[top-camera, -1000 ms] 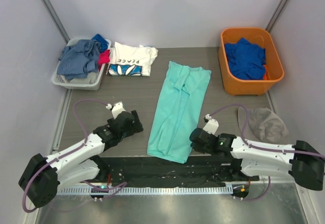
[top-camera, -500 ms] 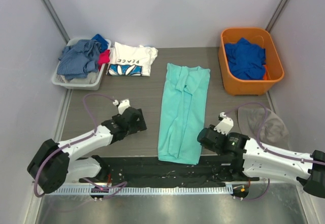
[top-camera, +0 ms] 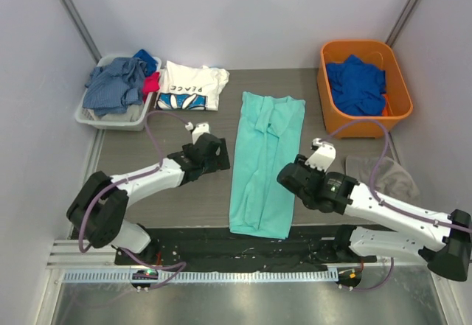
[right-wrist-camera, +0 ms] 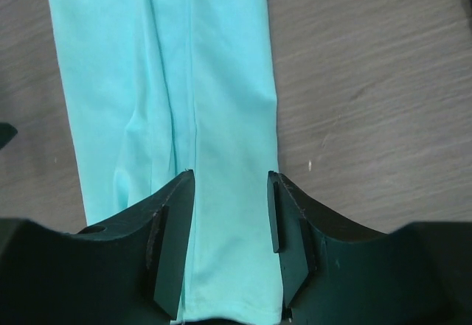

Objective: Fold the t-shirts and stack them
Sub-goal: Fold the tshirt

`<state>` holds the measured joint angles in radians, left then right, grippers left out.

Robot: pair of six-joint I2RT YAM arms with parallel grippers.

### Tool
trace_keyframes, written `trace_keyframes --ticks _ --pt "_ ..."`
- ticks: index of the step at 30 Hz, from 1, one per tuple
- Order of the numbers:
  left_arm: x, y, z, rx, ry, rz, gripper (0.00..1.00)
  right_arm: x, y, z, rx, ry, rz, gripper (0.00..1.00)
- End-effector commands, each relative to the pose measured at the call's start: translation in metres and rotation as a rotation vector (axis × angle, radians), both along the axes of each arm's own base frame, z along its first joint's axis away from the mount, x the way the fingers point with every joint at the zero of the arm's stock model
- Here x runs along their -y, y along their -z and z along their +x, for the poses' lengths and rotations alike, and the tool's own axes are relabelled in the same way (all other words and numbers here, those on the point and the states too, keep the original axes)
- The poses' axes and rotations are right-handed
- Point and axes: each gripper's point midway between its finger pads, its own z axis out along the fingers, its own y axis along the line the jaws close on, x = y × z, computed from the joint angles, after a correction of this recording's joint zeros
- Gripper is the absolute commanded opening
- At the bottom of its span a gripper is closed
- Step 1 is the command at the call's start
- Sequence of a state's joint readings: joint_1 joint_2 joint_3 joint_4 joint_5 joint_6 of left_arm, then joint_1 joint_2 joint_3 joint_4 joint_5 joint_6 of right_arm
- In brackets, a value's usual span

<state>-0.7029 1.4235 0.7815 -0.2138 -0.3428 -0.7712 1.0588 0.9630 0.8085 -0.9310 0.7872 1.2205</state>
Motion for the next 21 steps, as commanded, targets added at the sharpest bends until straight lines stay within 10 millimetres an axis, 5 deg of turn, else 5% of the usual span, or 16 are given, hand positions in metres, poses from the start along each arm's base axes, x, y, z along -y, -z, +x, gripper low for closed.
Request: trace_keyframes --ticks 1,6,8,9,12,13,15,16,19,21 --pt "0.028 -0.014 0.025 0.050 0.056 -0.029 1.00 0.003 -0.026 0.045 0.095 0.020 -0.020 0.52" --pt "0.030 -0.016 0.025 0.051 0.050 -0.046 1.00 0.024 -0.009 0.102 0.009 0.028 -0.005 0.52" --pt "0.024 -0.014 0.019 0.047 0.037 -0.051 1.00 0.012 -0.022 0.128 0.032 -0.007 0.031 0.52" --pt "0.024 -0.018 0.017 0.054 0.035 -0.067 1.00 0.015 -0.005 0.144 -0.022 -0.002 -0.005 0.52" --pt "0.019 -0.012 0.004 0.029 0.033 -0.091 1.00 -0.006 -0.013 0.186 -0.003 -0.063 0.016 0.52" --pt "0.016 -0.011 -0.001 0.028 0.028 -0.098 1.00 -0.009 0.009 0.200 -0.054 -0.069 -0.007 0.51" --pt "0.012 -0.011 -0.005 0.028 0.017 -0.110 1.00 -0.025 -0.005 0.226 -0.029 -0.109 0.003 0.49" --pt "0.008 -0.009 -0.009 0.025 0.014 -0.111 1.00 -0.029 0.014 0.236 -0.068 -0.130 -0.029 0.49" --pt "0.002 -0.005 -0.016 0.021 0.003 -0.112 1.00 -0.053 -0.003 0.271 -0.025 -0.227 -0.044 0.46" --pt "-0.002 0.001 -0.020 0.010 -0.003 -0.103 1.00 -0.062 0.024 0.278 -0.093 -0.295 -0.075 0.45"
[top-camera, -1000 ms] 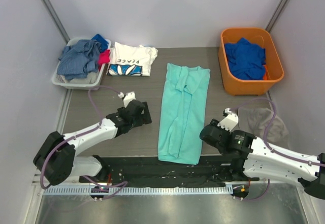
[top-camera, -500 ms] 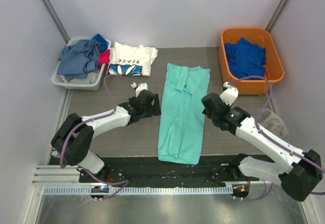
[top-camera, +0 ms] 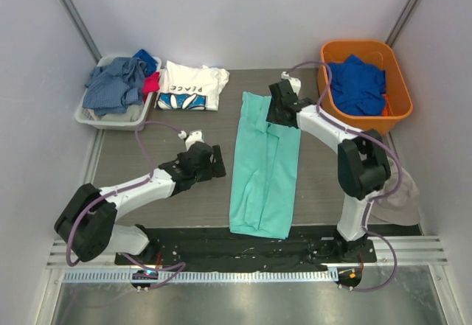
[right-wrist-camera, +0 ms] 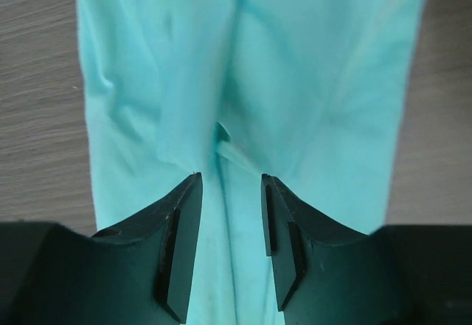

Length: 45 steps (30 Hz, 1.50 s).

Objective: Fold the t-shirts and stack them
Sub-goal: Fold the tshirt

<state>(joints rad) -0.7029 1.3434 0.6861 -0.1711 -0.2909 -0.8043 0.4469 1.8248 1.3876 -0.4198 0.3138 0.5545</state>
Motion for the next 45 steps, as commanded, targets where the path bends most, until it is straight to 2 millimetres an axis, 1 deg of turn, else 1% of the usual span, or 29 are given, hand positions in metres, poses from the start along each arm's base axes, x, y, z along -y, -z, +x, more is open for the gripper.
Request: trace_keyframes --ticks 1,3,4,5,7,8,9,10,11,15,21,25,29,31,36,38,43,45 --pt "-0.001 -0.003 -0.004 0.019 -0.016 -0.034 1.00 -0.032 -0.004 0.040 0.021 -0.215 -0.041 0.45" --pt "-0.003 0.001 -0.006 0.011 -0.020 -0.028 1.00 -0.035 0.004 0.044 -0.003 -0.254 -0.068 0.45" --pt "-0.004 0.001 -0.006 0.010 -0.021 -0.028 1.00 -0.037 0.003 0.050 0.005 -0.275 -0.085 0.45" --pt "-0.004 0.003 -0.007 0.007 -0.022 -0.027 1.00 -0.038 0.013 0.052 -0.010 -0.291 -0.102 0.45" --pt "-0.005 0.004 -0.008 0.005 -0.025 -0.025 1.00 -0.038 0.014 0.056 -0.009 -0.306 -0.115 0.44" --pt "-0.006 0.005 -0.008 0.004 -0.025 -0.024 1.00 -0.040 0.020 0.056 -0.018 -0.324 -0.125 0.44" --pt "-0.007 0.006 -0.009 0.001 -0.027 -0.021 1.00 -0.040 0.022 0.057 -0.023 -0.332 -0.127 0.44" --pt "-0.008 0.007 -0.010 0.001 -0.028 -0.019 1.00 -0.045 0.022 0.058 -0.024 -0.353 -0.120 0.44" --pt "-0.008 0.008 -0.010 0.001 -0.029 -0.018 1.00 -0.045 0.028 0.058 -0.034 -0.365 -0.126 0.44" --pt "-0.009 0.010 -0.011 -0.006 -0.031 -0.017 1.00 -0.049 0.032 0.055 -0.050 -0.405 -0.118 0.44" --pt "-0.009 0.012 -0.013 -0.013 -0.035 -0.020 1.00 -0.057 0.029 0.048 -0.049 -0.443 -0.108 0.43" --pt "-0.009 0.011 -0.013 -0.011 -0.036 -0.023 1.00 -0.068 0.026 0.042 -0.046 -0.486 -0.111 0.43" --pt "-0.010 0.010 -0.014 -0.008 -0.037 -0.027 1.00 -0.074 0.025 0.037 -0.046 -0.511 -0.122 0.44" --pt "-0.011 0.011 -0.015 -0.010 -0.038 -0.025 1.00 -0.073 0.025 0.037 -0.049 -0.511 -0.127 0.45" --pt "-0.013 0.011 -0.017 -0.010 -0.042 -0.027 1.00 -0.073 0.033 0.033 -0.069 -0.516 -0.141 0.45" --pt "-0.014 0.012 -0.018 -0.010 -0.043 -0.025 1.00 -0.073 0.033 0.032 -0.072 -0.515 -0.144 0.45" --pt "-0.014 0.011 -0.017 -0.009 -0.043 -0.026 1.00 -0.078 0.021 0.030 -0.048 -0.522 -0.156 0.45" --pt "-0.013 0.011 -0.017 -0.010 -0.042 -0.027 1.00 -0.077 0.018 0.029 -0.043 -0.514 -0.170 0.45"
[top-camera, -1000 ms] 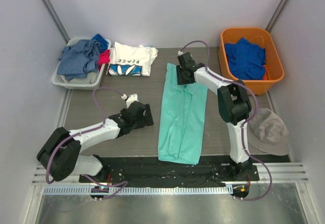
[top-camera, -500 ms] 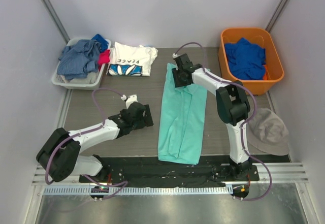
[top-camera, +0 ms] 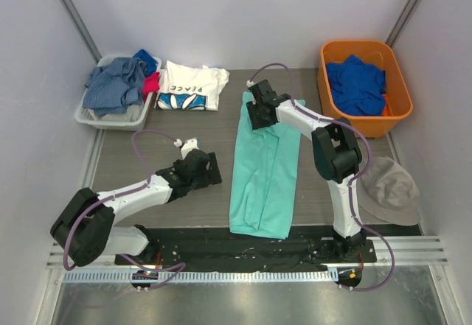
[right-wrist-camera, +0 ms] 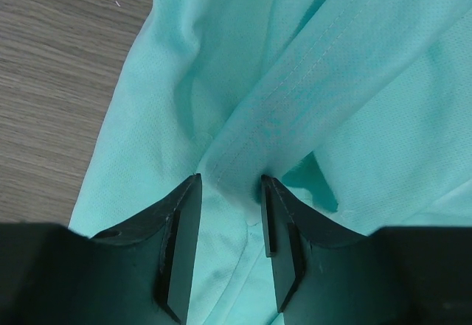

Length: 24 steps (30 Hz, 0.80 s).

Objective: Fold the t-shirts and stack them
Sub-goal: Fold the tshirt

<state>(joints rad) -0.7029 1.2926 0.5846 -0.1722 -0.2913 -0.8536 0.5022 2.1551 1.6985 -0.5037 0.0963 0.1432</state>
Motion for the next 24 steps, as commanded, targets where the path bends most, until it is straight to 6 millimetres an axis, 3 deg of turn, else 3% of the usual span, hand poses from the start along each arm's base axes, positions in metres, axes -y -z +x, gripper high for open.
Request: trace_keyframes --ticks 1,13,24 --pt "0.004 -0.010 0.005 0.038 -0.007 -0.026 1.00 -0.009 -0.043 0.004 0.093 -0.015 0.006 0.45" --pt "0.003 -0.009 0.004 0.036 -0.008 -0.031 1.00 -0.013 -0.063 -0.003 0.158 -0.028 -0.078 0.47" --pt "0.002 -0.006 0.002 0.028 -0.010 -0.027 1.00 -0.010 -0.044 -0.011 0.131 -0.039 -0.142 0.47"
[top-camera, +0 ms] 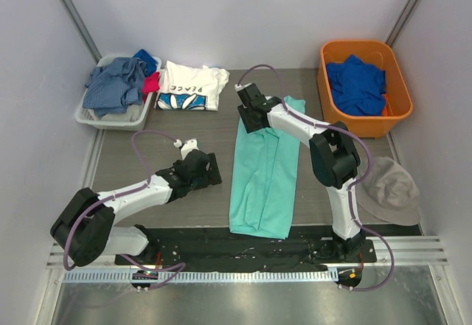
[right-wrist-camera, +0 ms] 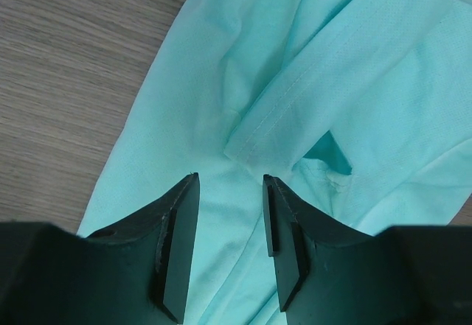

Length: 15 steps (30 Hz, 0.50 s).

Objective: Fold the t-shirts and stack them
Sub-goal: Fold the tshirt

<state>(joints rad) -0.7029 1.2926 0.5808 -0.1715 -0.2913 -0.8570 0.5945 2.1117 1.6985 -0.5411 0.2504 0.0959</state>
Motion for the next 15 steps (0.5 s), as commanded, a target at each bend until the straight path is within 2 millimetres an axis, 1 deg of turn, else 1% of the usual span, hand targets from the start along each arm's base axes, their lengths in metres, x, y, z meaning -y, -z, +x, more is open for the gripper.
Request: trace_keyframes --ticks 1,6,7,11,15 --pt "0.003 -0.007 0.003 0.030 -0.007 -0.027 1.00 0.003 -0.020 0.005 0.051 0.004 -0.013 0.47" --pt "0.003 -0.006 0.003 0.029 -0.006 -0.025 1.00 0.005 -0.008 0.007 0.039 0.006 -0.037 0.47" --pt "0.003 -0.006 0.003 0.030 -0.005 -0.024 1.00 0.004 -0.003 0.007 0.032 0.003 -0.040 0.47" --pt "0.003 -0.006 0.004 0.030 -0.005 -0.022 1.00 0.001 0.006 0.009 0.019 0.000 -0.042 0.47" --pt "0.003 -0.005 0.004 0.029 -0.003 -0.017 1.00 -0.001 0.012 0.011 0.011 -0.003 -0.040 0.47"
